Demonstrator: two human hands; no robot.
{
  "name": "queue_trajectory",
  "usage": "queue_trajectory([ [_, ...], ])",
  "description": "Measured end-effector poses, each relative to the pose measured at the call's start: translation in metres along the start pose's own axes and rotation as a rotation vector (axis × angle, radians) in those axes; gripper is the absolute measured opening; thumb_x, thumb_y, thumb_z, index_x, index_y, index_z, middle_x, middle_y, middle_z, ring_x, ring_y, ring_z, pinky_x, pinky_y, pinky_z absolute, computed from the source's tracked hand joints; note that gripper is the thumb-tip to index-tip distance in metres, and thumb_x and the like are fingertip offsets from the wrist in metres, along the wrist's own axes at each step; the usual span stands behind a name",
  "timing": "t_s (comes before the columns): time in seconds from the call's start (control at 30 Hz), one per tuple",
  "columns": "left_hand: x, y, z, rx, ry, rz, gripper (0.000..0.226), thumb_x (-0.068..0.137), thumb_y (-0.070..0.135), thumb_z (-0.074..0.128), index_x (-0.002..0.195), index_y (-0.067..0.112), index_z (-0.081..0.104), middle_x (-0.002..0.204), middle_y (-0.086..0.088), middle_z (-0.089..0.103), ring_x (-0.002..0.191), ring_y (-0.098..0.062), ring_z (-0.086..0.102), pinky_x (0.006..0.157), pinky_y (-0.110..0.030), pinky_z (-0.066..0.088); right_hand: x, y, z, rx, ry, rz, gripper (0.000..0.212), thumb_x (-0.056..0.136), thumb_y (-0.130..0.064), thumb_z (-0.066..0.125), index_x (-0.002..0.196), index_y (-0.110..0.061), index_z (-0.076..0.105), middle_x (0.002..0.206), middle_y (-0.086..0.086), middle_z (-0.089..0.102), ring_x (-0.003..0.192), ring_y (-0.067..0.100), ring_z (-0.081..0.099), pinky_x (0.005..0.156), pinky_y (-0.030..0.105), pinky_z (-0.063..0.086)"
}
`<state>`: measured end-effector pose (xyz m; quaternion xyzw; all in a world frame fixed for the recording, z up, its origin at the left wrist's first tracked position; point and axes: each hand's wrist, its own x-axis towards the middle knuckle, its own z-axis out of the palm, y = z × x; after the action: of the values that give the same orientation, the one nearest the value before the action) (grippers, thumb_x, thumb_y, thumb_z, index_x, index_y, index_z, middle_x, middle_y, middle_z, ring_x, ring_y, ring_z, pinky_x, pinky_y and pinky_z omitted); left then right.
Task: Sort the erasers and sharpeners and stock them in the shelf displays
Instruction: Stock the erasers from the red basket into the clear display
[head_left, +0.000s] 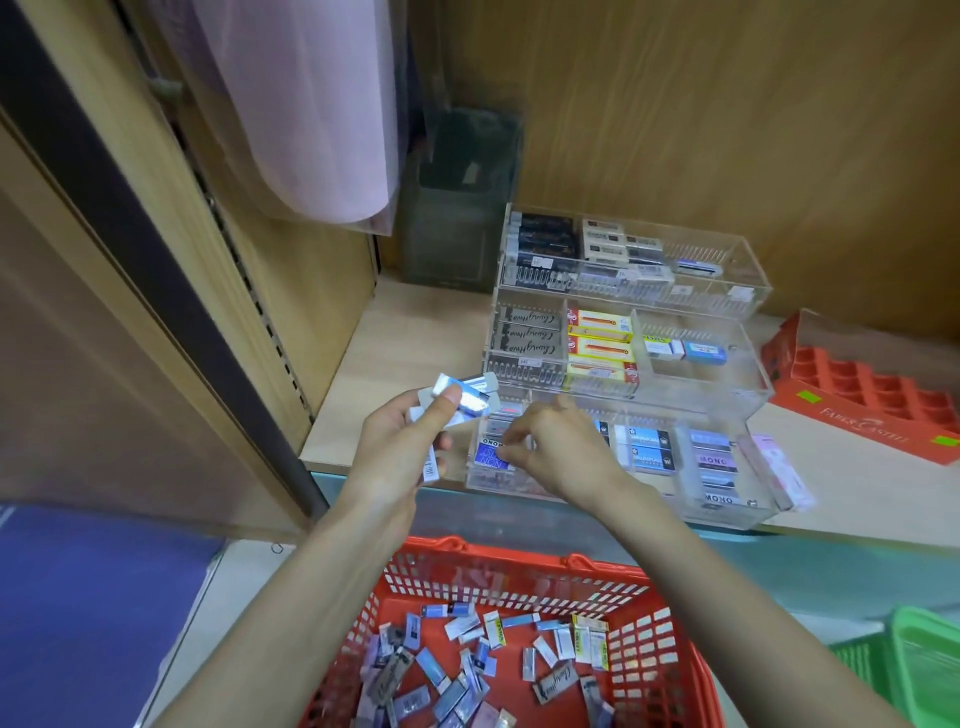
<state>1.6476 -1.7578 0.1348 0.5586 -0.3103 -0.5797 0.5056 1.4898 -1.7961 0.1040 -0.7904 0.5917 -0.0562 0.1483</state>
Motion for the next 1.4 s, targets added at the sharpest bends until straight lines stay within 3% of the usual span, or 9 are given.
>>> queue_trajectory([
  [0.1,-0.003,-0.001,0.000,0.003,-0.040,-0.019,0.012,0.089,0.025,0.063,0.086,0.015,0.070,0.077,-0.007,0.048,0.052,-0.006,0.039,0.047,-0.020,0.032,-0.007,0.004,0.003,0.052,0.087,-0.033,0.031,0.089,-0.032,0.061,0.116,-0.017,0.066,0.116,0.005,0.062,0.112,0.026,0.045,0.094,0.029,0.033],
  [0.23,-0.007,0.001,-0.001,-0.046,-0.146,-0.073,0.010,0.089,0.016,0.062,0.089,0.009,0.069,0.069,-0.002,0.052,0.048,-0.004,0.040,0.037,-0.014,0.033,-0.026,0.002,-0.014,0.616,0.316,0.008,0.027,0.090,-0.012,0.059,0.114,-0.022,0.063,0.106,-0.002,0.066,0.086,0.006,0.054,0.076,0.013,0.037],
  [0.3,-0.010,-0.001,-0.001,-0.029,-0.203,-0.092,0.016,0.089,0.015,0.061,0.098,0.004,0.068,0.068,-0.002,0.052,0.048,-0.004,0.041,0.038,-0.014,0.032,-0.039,-0.004,-0.024,0.858,0.324,-0.014,0.032,0.090,-0.010,0.058,0.116,-0.028,0.058,0.106,-0.007,0.063,0.081,0.000,0.054,0.075,0.014,0.043],
  [0.47,-0.016,-0.005,0.004,-0.043,-0.270,-0.112,0.025,0.085,0.015,0.062,0.103,-0.003,0.064,0.067,-0.003,0.054,0.050,-0.005,0.043,0.039,-0.015,0.033,-0.059,-0.013,-0.012,0.478,0.374,-0.199,0.039,0.081,-0.036,0.064,0.116,-0.020,0.059,0.117,-0.005,0.044,0.107,0.001,0.045,0.092,0.007,0.033],
  [0.6,-0.023,-0.007,0.010,-0.032,-0.301,-0.133,0.020,0.087,0.020,0.060,0.095,0.003,0.067,0.064,0.003,0.059,0.050,-0.004,0.047,0.039,-0.014,0.033,-0.061,-0.011,-0.006,0.564,0.481,-0.159,0.023,0.083,-0.023,0.064,0.101,-0.009,0.065,0.102,0.000,0.052,0.093,-0.006,0.049,0.082,0.005,0.036],
  [0.93,-0.017,-0.013,0.028,-0.038,-0.216,-0.150,0.021,0.092,0.022,0.057,0.087,0.003,0.065,0.058,-0.005,0.050,0.043,-0.006,0.043,0.035,-0.015,0.031,-0.073,0.012,-0.013,0.768,0.563,0.008,0.022,0.084,-0.009,0.068,0.103,-0.019,0.065,0.098,-0.011,0.060,0.092,0.001,0.058,0.078,0.012,0.046],
  [1.07,-0.008,-0.020,0.025,0.002,-0.098,-0.171,0.016,0.091,0.019,0.060,0.092,0.005,0.066,0.065,-0.005,0.055,0.048,-0.007,0.047,0.036,-0.015,0.035,-0.080,0.040,-0.017,0.583,0.638,0.213,0.023,0.082,-0.009,0.069,0.102,-0.019,0.067,0.095,-0.004,0.062,0.089,0.010,0.057,0.078,0.013,0.040],
  [1.17,-0.004,-0.021,0.023,-0.018,-0.075,-0.165,0.014,0.090,0.015,0.060,0.093,0.003,0.067,0.064,-0.003,0.059,0.047,-0.006,0.050,0.038,-0.015,0.037,-0.078,0.062,-0.020,0.387,0.509,0.321,0.023,0.082,-0.014,0.070,0.105,-0.010,0.069,0.100,0.004,0.065,0.095,0.019,0.057,0.081,0.020,0.037],
  [1.4,0.005,-0.017,0.016,-0.065,-0.025,-0.150,0.026,0.091,0.012,0.059,0.108,-0.006,0.063,0.066,-0.005,0.056,0.048,-0.009,0.048,0.037,-0.016,0.037,-0.052,0.058,-0.007,0.253,0.283,0.208,0.025,0.082,-0.022,0.070,0.107,-0.017,0.069,0.106,-0.002,0.067,0.106,0.019,0.047,0.086,0.026,0.035],
])
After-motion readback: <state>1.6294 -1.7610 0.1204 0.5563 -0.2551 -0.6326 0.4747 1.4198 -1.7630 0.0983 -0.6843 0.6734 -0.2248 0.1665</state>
